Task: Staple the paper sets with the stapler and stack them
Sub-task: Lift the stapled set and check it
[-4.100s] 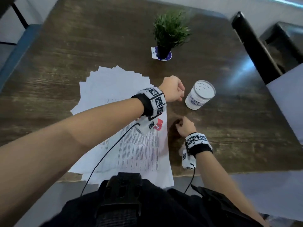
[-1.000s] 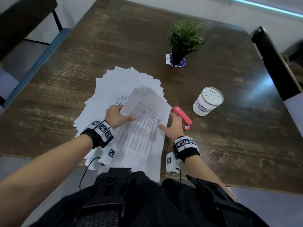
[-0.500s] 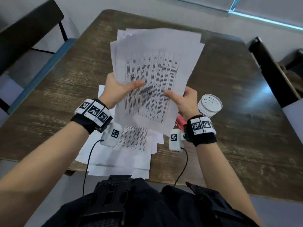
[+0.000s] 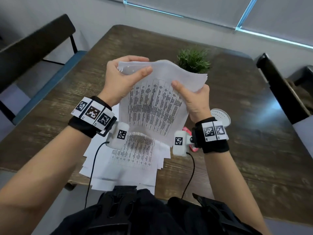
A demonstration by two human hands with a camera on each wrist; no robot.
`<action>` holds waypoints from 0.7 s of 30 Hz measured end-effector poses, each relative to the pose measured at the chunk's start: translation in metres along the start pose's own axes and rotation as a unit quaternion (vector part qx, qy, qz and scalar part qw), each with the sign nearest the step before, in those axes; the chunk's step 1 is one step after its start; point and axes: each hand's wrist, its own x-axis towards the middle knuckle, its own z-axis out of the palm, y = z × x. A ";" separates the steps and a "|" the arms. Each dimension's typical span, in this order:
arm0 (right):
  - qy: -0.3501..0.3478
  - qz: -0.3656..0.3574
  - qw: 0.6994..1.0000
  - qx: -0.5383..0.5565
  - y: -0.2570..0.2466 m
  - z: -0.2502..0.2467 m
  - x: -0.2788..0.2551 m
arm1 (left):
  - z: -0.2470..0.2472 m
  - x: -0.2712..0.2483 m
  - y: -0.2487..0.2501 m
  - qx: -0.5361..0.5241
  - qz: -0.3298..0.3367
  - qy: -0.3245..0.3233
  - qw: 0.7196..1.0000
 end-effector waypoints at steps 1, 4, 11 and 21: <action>0.003 -0.009 1.000 -0.007 -0.004 0.001 0.002 | -0.002 0.003 0.002 0.002 0.009 0.003 1.000; 0.039 -0.062 0.993 -0.096 -0.010 0.002 0.009 | -0.011 0.013 -0.001 0.027 0.012 0.002 1.000; -0.027 -0.272 0.776 -0.568 -0.030 0.015 0.015 | -0.009 0.012 -0.031 0.017 -0.037 -0.022 0.999; -0.055 -0.171 0.856 -0.484 -0.030 0.004 0.016 | -0.004 0.003 -0.056 0.107 -0.053 -0.075 0.990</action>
